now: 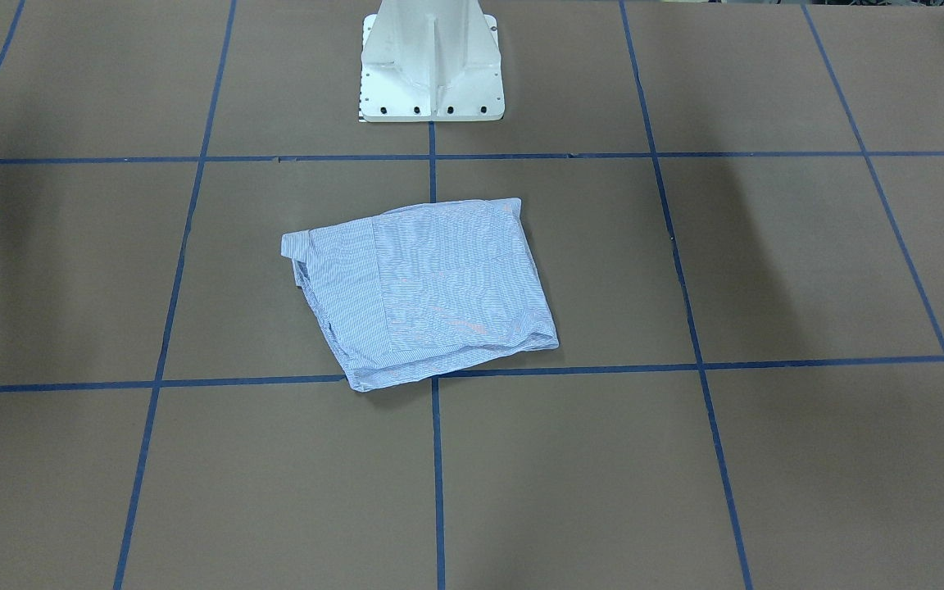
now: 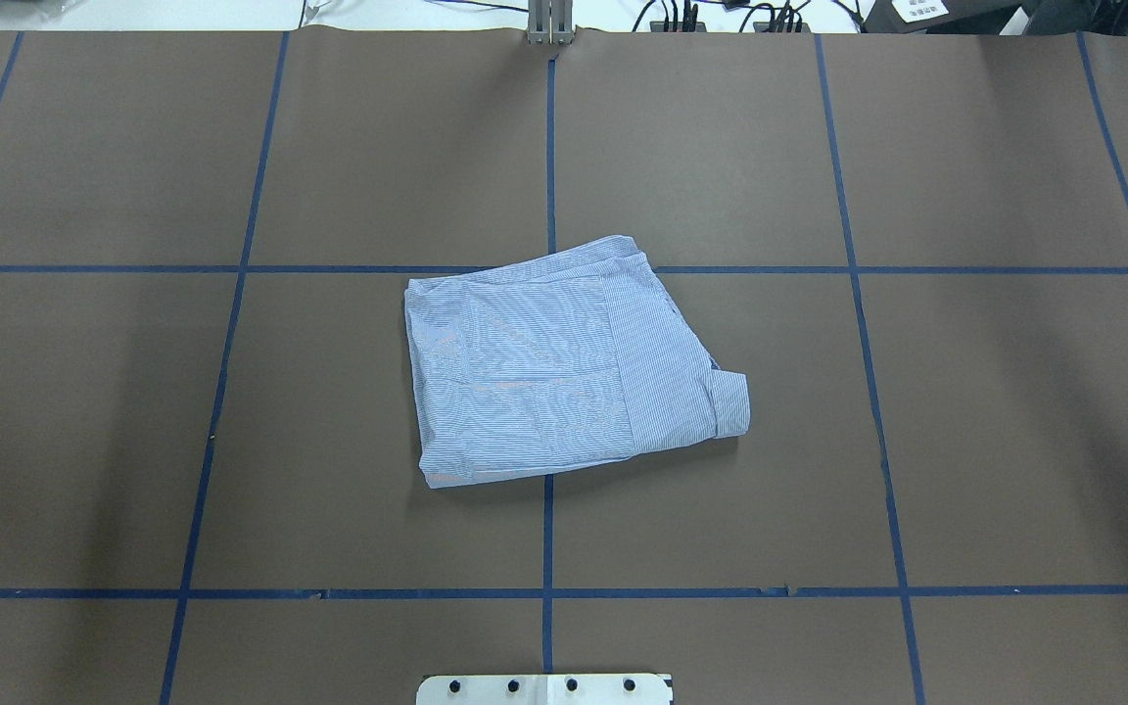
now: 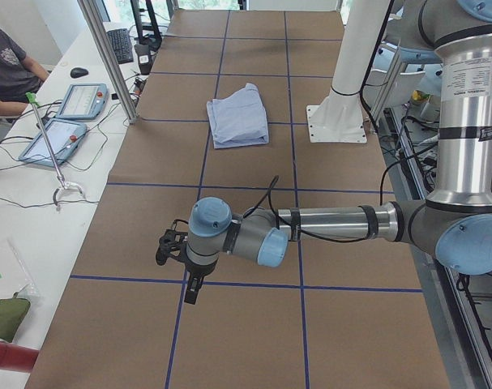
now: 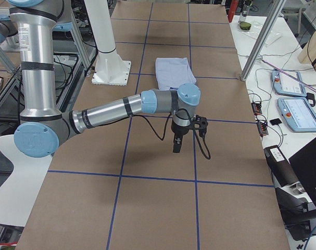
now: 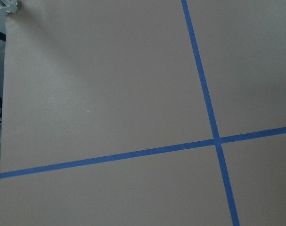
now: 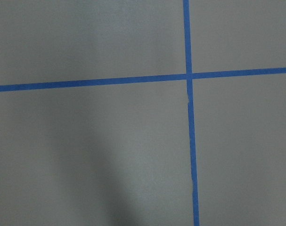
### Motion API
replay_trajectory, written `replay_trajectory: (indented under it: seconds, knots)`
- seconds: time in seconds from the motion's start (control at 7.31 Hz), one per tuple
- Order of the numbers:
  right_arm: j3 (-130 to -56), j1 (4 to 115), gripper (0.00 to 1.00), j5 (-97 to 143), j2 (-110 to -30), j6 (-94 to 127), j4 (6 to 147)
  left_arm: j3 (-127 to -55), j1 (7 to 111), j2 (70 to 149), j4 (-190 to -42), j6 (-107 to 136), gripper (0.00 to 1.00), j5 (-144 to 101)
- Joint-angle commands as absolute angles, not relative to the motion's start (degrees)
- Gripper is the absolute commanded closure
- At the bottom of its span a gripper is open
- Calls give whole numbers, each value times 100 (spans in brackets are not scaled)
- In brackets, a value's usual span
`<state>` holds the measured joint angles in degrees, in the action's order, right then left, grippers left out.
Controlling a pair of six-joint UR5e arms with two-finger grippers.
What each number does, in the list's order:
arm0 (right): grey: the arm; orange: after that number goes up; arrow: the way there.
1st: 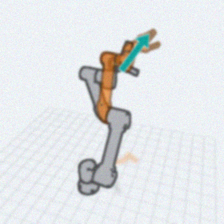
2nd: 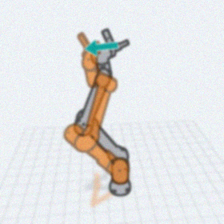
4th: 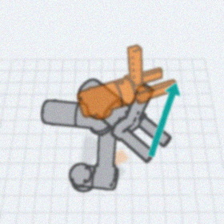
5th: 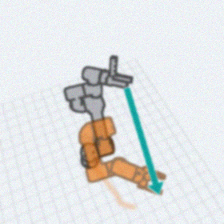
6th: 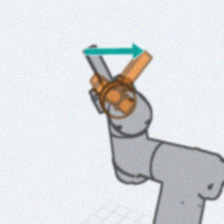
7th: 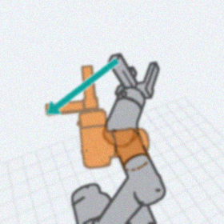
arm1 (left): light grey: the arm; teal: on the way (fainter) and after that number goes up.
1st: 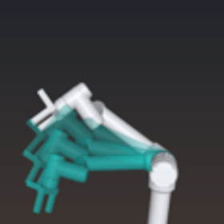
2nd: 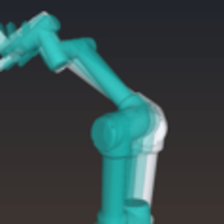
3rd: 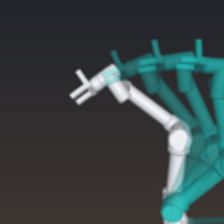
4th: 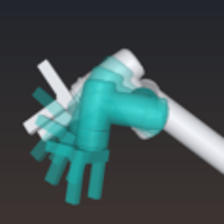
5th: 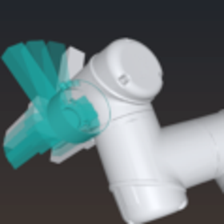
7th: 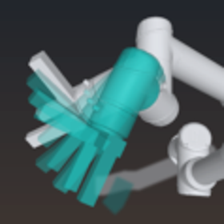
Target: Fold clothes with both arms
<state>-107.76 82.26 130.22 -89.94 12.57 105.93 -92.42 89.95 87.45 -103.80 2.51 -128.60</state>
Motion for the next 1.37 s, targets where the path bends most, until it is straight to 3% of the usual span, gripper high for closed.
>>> replay_trajectory:
  seconds: [0.0, 0.14, 0.68, 1.23]
  knots:
    - [-10583, 8253, 0, 13025, -8983, 1266, 10600, -10138, 8895, 8763, -8743, 237, 0, -12920]
    - [-10408, 8340, 0, 13095, -8974, 1205, 10591, -10412, 8912, 8710, -8319, 81, 0, -12920]
    - [-10222, 8867, 0, 13508, -9122, 270, 10635, -9635, 8912, 8605, -8698, -1274, 0, -12911]
    - [-10037, 8921, 0, 13746, -9324, 185, 10582, -9659, 8912, 8605, -8754, -1213, 0, -12937]
